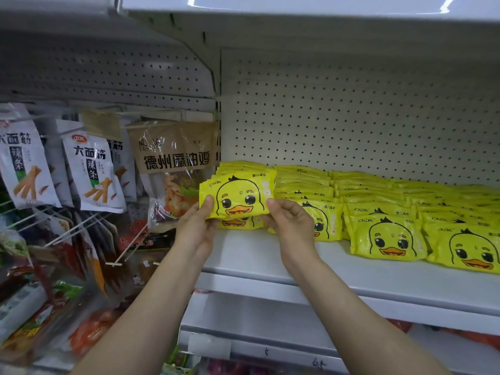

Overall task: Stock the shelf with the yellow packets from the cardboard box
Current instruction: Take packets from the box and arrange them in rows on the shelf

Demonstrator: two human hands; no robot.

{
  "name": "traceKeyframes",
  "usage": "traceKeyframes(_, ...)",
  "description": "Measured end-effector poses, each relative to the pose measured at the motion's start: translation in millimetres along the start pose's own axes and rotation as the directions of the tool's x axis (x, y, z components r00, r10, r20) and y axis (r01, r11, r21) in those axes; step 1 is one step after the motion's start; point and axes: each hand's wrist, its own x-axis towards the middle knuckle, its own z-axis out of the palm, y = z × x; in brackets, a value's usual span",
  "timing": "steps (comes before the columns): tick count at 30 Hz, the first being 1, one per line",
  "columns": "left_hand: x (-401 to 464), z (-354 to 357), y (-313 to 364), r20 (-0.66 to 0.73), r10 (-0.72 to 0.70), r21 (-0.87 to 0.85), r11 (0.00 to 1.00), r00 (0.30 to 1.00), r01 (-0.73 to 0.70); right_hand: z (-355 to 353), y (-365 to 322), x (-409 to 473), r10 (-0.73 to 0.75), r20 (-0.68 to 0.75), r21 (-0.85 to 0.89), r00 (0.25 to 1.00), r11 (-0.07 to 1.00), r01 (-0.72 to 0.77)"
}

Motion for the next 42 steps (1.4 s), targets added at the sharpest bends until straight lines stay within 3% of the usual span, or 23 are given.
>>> traceKeyframes(7, -8, 10, 0, -0.004, 0.005, -0.066, 0.998, 1.0, -0.005, 0, -3, 1, 0.026, 0.054, 0.236, 0.998, 0.971, -0.038)
traceKeyframes(10, -8, 10, 0, -0.011, 0.025, -0.078, 0.997, 1.0, -0.026, -1, -6, 1, 0.001, 0.064, 0.168, 0.998, 0.986, -0.012)
traceKeyframes(14, -8, 8, 0, -0.014, 0.036, -0.077, 0.996, 0.999, -0.037, -1, -6, 4, -0.045, -0.006, -0.057, 0.999, 0.997, 0.045)
traceKeyframes(18, -8, 8, 0, -0.056, 0.016, -0.082, 0.996, 0.998, -0.021, 2, 0, 5, 0.059, -0.108, 0.064, 0.992, 0.997, -0.052)
traceKeyframes(21, -6, 3, -1, -0.057, 0.022, -0.052, 0.998, 0.998, -0.025, 0, 4, 4, 0.129, -0.104, 0.141, 0.986, 0.983, -0.114)
traceKeyframes(25, -4, -2, 0, -0.05, 0.064, 0.034, 0.997, 0.997, -0.062, -8, 6, 9, 0.028, -0.068, -0.122, 0.997, 0.992, -0.036)
traceKeyframes(29, 13, -16, 9, -0.11, 0.094, 0.206, 0.976, 0.989, -0.07, -13, 12, 11, -0.08, -0.056, -0.413, 0.995, 0.909, 0.05)
traceKeyframes(33, 28, -37, 17, -0.131, 0.244, 0.568, 0.813, 0.961, -0.129, -13, 19, 16, -0.149, -0.004, -0.696, 0.989, 0.71, 0.104)
traceKeyframes(38, 37, -47, 22, 0.065, 0.327, 0.853, 0.473, 0.943, -0.223, -7, 28, 15, -0.109, 0.001, -0.725, 0.994, 0.685, 0.076)
traceKeyframes(42, 30, -51, 21, 0.136, 0.287, 0.827, 0.493, 0.948, -0.268, -11, 33, 14, -0.131, 0.029, -0.78, 0.991, 0.617, 0.104)
